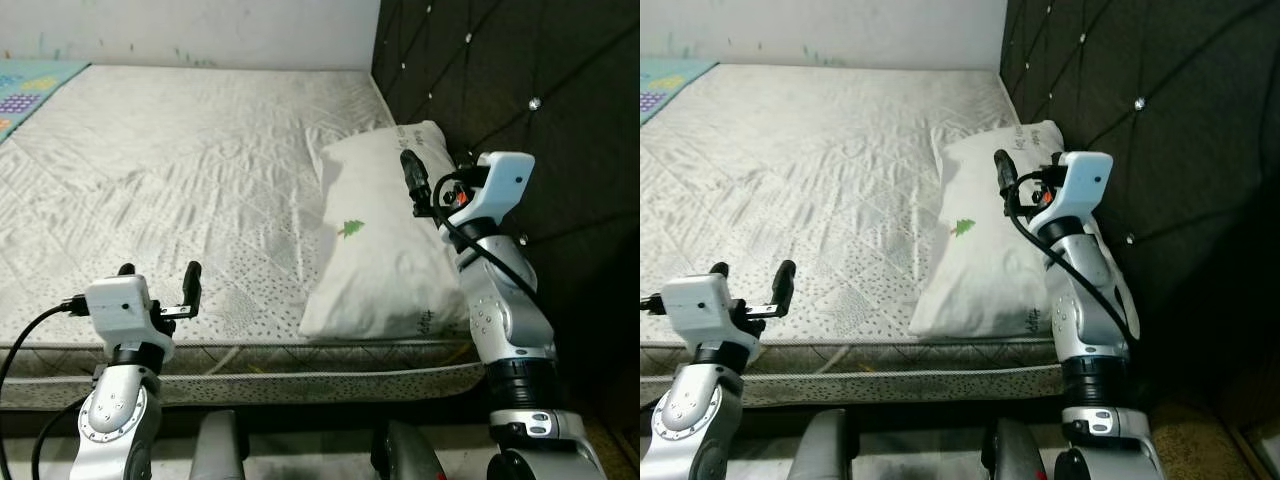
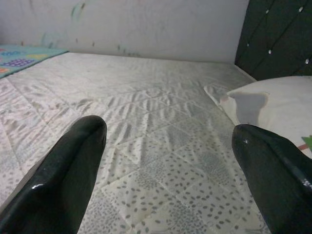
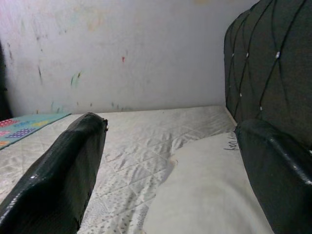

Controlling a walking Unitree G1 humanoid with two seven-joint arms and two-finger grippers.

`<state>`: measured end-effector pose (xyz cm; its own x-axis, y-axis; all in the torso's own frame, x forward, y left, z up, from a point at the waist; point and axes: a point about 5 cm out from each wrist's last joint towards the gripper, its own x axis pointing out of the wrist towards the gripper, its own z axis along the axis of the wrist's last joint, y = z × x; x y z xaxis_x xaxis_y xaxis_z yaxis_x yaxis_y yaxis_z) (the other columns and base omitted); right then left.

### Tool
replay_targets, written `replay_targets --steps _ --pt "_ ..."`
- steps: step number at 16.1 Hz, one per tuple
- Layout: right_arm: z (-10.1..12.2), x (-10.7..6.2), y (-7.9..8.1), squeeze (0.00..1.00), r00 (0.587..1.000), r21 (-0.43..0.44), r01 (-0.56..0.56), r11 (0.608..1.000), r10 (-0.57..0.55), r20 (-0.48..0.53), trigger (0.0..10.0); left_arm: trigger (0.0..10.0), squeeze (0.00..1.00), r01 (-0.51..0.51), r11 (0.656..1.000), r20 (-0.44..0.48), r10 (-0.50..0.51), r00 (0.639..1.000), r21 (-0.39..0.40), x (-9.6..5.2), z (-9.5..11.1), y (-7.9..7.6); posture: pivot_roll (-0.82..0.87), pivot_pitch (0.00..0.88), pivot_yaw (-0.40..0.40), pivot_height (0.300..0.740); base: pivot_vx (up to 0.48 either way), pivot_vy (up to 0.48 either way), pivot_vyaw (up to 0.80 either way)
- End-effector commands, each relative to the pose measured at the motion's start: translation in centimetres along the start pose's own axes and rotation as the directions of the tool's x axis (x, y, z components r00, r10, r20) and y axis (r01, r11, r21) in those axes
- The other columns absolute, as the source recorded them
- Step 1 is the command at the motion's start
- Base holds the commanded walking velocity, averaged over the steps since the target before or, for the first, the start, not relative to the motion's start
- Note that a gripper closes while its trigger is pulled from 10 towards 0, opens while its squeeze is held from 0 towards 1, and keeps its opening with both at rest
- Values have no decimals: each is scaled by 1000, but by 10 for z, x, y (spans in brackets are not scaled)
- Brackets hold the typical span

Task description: Clean up the room

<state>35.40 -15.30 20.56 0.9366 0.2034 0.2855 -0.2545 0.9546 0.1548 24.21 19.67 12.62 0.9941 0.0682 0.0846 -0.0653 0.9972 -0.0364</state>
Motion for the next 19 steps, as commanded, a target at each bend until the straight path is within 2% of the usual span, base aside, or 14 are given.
replay_targets --steps 1,7,10,15,17,19 --pt "8 0 0 0 1000 -10 1 1000 -1 17 10000 10000 0 21 1000 11 -21 1000 4 3 2 -3 9 0 -7 676 0 0 0" --pt "9 2 -2 0 1000 -46 -3 999 3 -6 10000 10000 0 36 999 20 -36 999 5 11 4 -5 8 0 -1 738 0 0 0" --pt "11 7 -9 0 1000 -102 -27 994 25 -18 10000 10000 0 48 999 67 -48 997 7 15 18 -6 13 0 0 740 0 0 0" --pt "12 16 -15 0 996 -201 -78 977 68 -54 10000 10000 0 73 997 86 -71 994 -20 20 24 -7 11 0 15 740 0 0 0" --pt "12 21 -19 0 997 -219 -59 974 45 -67 10000 10000 0 102 995 92 -101 991 -8 22 28 -11 6 0 25 740 0 0 0" --pt "4 20 -26 0 995 -234 -18 972 -6 -103 10000 10000 0 107 994 73 -107 992 -2 21 22 -13 -3 0 30 740 0 0 0"
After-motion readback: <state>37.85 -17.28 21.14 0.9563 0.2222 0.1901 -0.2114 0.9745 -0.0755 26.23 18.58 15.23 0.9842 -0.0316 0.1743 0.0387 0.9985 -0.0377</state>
